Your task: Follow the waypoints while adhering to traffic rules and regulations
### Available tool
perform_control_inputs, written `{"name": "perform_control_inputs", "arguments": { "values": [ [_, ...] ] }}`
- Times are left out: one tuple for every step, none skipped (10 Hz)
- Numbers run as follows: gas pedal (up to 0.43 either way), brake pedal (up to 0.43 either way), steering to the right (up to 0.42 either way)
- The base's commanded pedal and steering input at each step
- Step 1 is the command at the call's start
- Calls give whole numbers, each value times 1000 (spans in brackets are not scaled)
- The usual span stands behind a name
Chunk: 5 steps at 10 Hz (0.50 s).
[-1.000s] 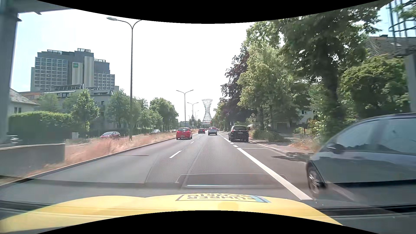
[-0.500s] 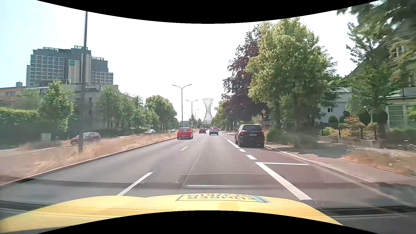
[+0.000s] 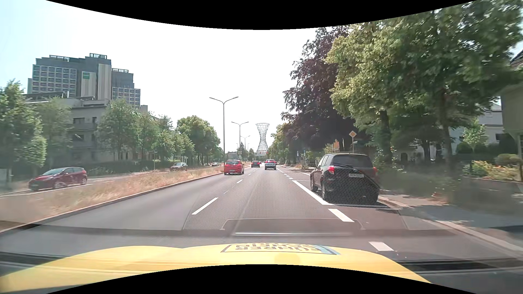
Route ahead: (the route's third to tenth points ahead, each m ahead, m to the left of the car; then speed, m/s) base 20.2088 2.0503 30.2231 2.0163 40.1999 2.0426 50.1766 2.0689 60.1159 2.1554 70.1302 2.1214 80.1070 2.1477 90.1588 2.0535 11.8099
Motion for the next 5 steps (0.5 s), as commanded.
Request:
{"name": "perform_control_inputs", "arguments": {
  "values": [
    [47, 0, -4],
    [47, 0, -4],
    [47, 0, -2],
    [47, 0, 2],
    [47, 0, 2]
  ]
}}
